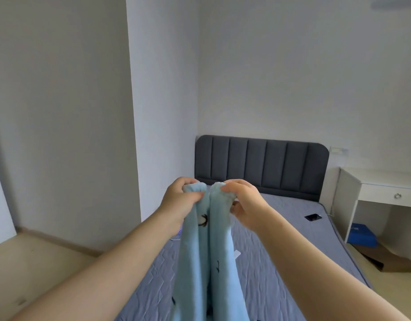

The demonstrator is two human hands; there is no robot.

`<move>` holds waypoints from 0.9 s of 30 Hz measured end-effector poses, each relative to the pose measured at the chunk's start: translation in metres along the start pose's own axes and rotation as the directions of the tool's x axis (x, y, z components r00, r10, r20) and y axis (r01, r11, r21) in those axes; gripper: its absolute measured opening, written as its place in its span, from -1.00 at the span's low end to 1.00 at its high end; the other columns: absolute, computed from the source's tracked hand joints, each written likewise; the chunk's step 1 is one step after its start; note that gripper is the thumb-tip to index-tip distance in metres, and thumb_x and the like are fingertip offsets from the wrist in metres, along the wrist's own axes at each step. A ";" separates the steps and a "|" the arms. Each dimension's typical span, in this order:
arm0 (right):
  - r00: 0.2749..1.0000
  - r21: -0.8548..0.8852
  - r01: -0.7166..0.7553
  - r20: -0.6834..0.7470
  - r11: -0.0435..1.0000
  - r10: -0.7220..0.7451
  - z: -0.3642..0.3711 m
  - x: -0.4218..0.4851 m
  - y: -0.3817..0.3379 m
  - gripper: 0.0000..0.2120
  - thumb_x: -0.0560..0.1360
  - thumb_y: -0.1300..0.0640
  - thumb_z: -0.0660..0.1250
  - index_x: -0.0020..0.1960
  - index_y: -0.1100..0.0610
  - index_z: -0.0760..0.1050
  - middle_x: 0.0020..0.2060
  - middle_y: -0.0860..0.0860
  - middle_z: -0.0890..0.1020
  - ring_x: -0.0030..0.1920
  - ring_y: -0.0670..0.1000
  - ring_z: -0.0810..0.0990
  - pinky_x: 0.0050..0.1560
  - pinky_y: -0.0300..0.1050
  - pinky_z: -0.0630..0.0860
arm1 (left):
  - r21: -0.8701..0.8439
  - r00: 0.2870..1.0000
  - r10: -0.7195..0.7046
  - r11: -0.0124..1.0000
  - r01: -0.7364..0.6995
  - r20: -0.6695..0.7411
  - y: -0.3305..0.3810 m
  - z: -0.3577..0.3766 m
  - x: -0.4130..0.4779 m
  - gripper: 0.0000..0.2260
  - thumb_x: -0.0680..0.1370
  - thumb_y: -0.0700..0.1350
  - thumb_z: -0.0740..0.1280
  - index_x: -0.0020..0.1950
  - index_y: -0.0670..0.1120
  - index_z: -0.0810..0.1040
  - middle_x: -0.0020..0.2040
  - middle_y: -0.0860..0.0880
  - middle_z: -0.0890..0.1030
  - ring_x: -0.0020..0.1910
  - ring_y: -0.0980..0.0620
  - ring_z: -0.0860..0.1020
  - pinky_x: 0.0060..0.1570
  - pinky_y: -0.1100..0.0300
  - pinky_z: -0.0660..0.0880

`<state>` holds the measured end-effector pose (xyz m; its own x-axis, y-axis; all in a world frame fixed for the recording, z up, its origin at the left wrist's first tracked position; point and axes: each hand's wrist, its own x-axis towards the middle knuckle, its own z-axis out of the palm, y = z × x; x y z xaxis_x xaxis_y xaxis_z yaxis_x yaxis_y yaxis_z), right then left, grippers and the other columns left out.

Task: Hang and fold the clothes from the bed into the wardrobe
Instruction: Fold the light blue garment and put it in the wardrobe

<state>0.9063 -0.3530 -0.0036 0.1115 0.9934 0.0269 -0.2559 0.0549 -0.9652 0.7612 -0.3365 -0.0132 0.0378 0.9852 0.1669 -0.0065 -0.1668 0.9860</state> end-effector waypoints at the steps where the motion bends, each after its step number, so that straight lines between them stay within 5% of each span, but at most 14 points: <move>1: 1.000 0.000 0.006 0.030 1.000 -0.006 -0.002 -0.003 0.000 -0.91 0.47 0.36 0.25 -0.13 0.25 0.52 -0.28 0.11 0.57 -0.31 0.03 0.57 -0.32 -0.18 0.55 | -0.009 0.999 0.006 1.000 -0.006 0.052 0.002 0.004 -0.004 -0.79 0.47 -0.30 0.34 -0.09 0.03 0.50 -0.05 -0.05 0.53 -0.04 -0.08 0.51 0.04 0.00 0.49; 5: 0.995 0.073 -0.010 0.100 0.997 0.003 -0.011 -0.014 -0.003 -0.85 0.51 0.36 0.22 -0.03 0.29 0.56 -0.19 0.16 0.60 -0.24 0.08 0.62 -0.20 -0.17 0.62 | 0.055 0.990 0.018 0.998 -0.026 0.138 0.002 0.010 -0.015 -0.58 0.33 -0.17 0.38 0.09 0.06 0.32 0.05 -0.01 0.42 0.06 -0.04 0.47 0.08 0.03 0.45; 11: 0.973 -0.112 0.072 0.226 0.991 -0.045 -0.015 -0.036 -0.008 -0.68 0.51 0.50 0.06 0.05 0.29 0.54 -0.19 0.12 0.66 -0.20 0.04 0.68 -0.16 -0.23 0.61 | 0.339 0.952 0.286 0.889 -0.307 0.114 -0.002 0.016 -0.024 -0.44 0.38 -0.21 0.45 0.14 0.07 0.15 0.12 -0.08 0.37 0.03 0.02 0.44 -0.16 0.29 0.36; 14: 0.967 -0.490 0.252 0.096 0.835 -0.235 -0.025 -0.039 -0.009 -0.66 0.46 0.42 0.18 0.06 0.09 0.55 -0.04 -0.03 0.59 0.00 -0.06 0.56 -0.08 -0.29 0.52 | 0.226 0.978 0.203 0.951 -0.211 0.058 0.005 0.001 -0.023 -0.53 0.38 -0.33 0.33 0.13 0.04 0.23 0.08 -0.09 0.40 -0.13 0.08 0.43 -0.23 0.28 0.37; 16: 0.954 -0.616 0.300 0.182 0.728 -0.240 -0.029 -0.044 -0.010 -0.61 0.43 0.36 0.27 0.14 -0.02 0.51 0.06 -0.10 0.52 0.10 -0.12 0.44 0.02 -0.25 0.41 | 0.058 0.987 0.133 0.989 -0.139 0.093 0.011 -0.008 -0.024 -0.55 0.30 -0.32 0.32 0.08 0.04 0.30 0.03 -0.08 0.43 -0.14 0.04 0.45 -0.19 0.23 0.40; 21: 0.917 -0.631 0.294 0.397 0.718 -0.026 -0.022 -0.053 -0.011 -0.86 0.37 0.24 0.45 -0.22 0.08 0.50 -0.34 -0.12 0.52 -0.27 -0.12 0.51 -0.21 -0.29 0.47 | -0.149 0.983 0.134 0.982 -0.115 0.129 0.027 -0.019 -0.022 -0.61 0.43 -0.50 0.15 -0.05 0.00 0.37 -0.15 -0.04 0.51 -0.30 0.06 0.50 -0.41 0.27 0.48; 23: 0.927 -0.799 0.296 0.373 0.522 0.045 -0.019 -0.051 -0.012 -0.77 0.35 0.06 0.48 -0.28 0.10 0.45 -0.35 -0.11 0.48 -0.23 -0.09 0.48 -0.13 -0.22 0.42 | -0.172 0.985 0.153 0.975 -0.138 0.081 0.030 -0.025 -0.020 -0.61 0.43 -0.51 0.13 -0.08 0.00 0.38 -0.18 -0.03 0.51 -0.32 0.08 0.50 -0.43 0.32 0.48; 25: 0.947 -0.945 0.319 0.320 0.072 0.010 -0.019 -0.048 -0.011 -0.63 0.33 -0.13 0.44 -0.35 0.06 0.33 -0.35 -0.10 0.39 -0.12 -0.03 0.36 0.00 -0.10 0.24 | -0.161 0.986 0.157 0.976 -0.148 0.050 0.031 -0.030 -0.017 -0.61 0.42 -0.51 0.14 -0.09 0.00 0.38 -0.18 -0.02 0.51 -0.30 0.07 0.49 -0.37 0.28 0.48; 27: 0.928 -0.926 0.308 0.343 -0.219 -0.148 -0.018 -0.049 -0.013 -0.62 0.32 -0.20 0.38 -0.38 0.01 0.29 -0.32 -0.12 0.33 -0.06 0.01 0.27 0.00 -0.06 0.13 | -0.095 0.984 0.174 0.981 -0.171 0.025 0.033 -0.036 -0.016 -0.61 0.42 -0.50 0.16 -0.09 0.01 0.37 -0.15 -0.03 0.50 -0.25 0.06 0.48 -0.26 0.24 0.44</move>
<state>0.9210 -0.4045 0.0029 -0.1881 0.9479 0.2571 0.9795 0.2002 -0.0217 0.7246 -0.3565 0.0162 0.0612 0.9400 0.3356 -0.1074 -0.3281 0.9385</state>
